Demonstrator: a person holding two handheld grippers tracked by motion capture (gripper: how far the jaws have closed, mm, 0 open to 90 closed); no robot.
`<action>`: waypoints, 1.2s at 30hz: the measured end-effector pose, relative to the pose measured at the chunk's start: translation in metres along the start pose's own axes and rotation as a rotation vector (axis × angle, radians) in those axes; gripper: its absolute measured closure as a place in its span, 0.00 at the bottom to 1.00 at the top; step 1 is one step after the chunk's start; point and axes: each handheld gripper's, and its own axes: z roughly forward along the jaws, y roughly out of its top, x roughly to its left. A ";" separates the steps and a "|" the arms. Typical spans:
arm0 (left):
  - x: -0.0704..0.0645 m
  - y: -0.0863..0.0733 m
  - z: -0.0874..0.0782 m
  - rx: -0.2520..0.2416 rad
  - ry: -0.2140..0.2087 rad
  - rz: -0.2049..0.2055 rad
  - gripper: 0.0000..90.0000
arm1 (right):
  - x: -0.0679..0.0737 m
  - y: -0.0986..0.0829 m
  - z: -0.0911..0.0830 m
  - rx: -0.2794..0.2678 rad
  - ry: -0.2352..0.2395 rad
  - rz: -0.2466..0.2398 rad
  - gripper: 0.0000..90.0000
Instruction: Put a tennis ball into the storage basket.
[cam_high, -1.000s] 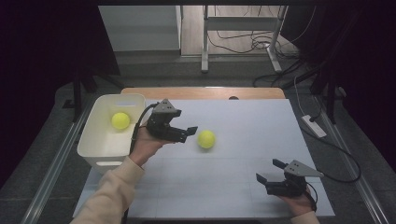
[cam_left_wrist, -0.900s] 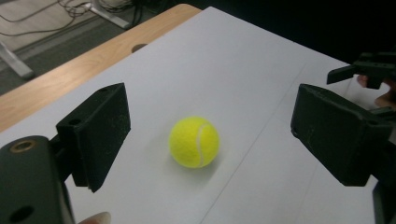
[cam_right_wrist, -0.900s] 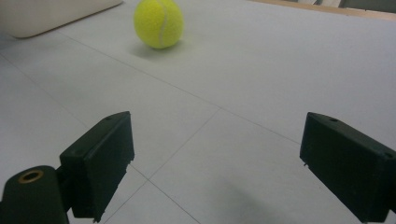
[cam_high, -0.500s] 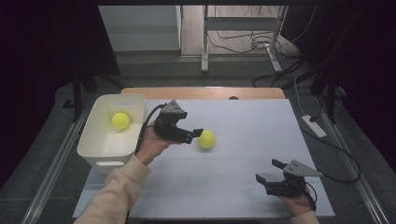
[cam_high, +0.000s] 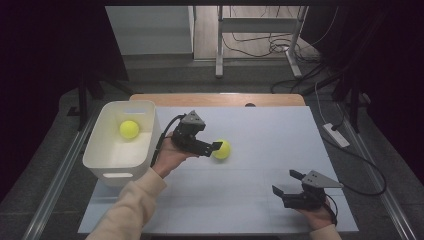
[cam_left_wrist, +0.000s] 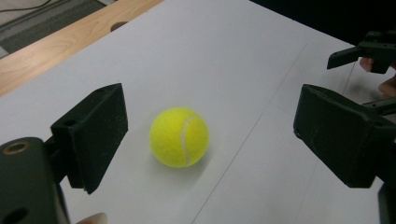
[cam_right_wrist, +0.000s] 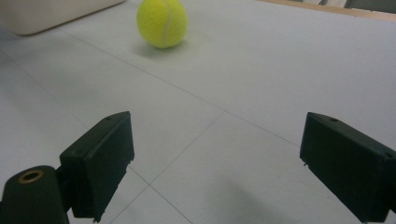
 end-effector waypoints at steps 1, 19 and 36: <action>0.000 0.000 0.002 0.002 -0.003 -0.001 0.12 | 0.000 0.000 0.000 -0.001 0.003 0.001 0.11; 0.006 0.001 0.039 0.096 -0.011 -0.038 0.12 | 0.001 0.001 0.002 -0.004 0.008 -0.003 0.11; 0.012 -0.004 0.069 0.165 -0.024 -0.068 0.08 | 0.001 0.000 0.001 0.001 0.009 0.000 0.11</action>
